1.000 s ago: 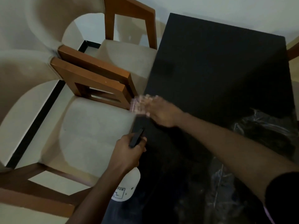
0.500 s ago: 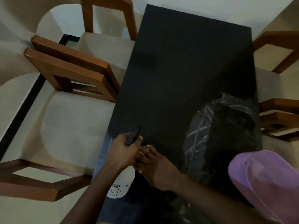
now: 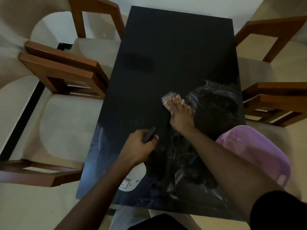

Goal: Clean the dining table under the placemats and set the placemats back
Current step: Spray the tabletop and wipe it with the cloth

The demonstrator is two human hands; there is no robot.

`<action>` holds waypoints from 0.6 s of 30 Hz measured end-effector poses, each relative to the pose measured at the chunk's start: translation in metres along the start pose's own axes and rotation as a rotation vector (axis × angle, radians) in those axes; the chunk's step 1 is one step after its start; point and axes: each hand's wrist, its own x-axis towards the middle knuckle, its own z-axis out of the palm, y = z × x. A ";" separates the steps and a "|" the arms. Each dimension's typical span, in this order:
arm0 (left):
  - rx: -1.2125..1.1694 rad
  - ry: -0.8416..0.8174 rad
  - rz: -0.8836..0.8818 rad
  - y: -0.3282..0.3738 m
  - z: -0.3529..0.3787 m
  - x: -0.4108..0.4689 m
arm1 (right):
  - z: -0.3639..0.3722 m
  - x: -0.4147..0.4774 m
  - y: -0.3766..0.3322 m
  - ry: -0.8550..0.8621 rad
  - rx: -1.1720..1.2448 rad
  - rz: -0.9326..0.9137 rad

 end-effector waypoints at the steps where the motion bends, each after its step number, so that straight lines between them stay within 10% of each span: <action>1: 0.005 -0.006 0.002 -0.001 0.003 -0.004 | 0.013 -0.025 -0.001 0.005 -0.020 -0.045; 11: 0.002 0.001 -0.058 -0.030 0.029 -0.054 | 0.087 -0.244 0.034 -0.161 -0.187 -0.661; 18: -0.003 -0.034 -0.098 -0.042 0.044 -0.085 | 0.027 -0.127 0.029 -0.063 -0.040 -0.259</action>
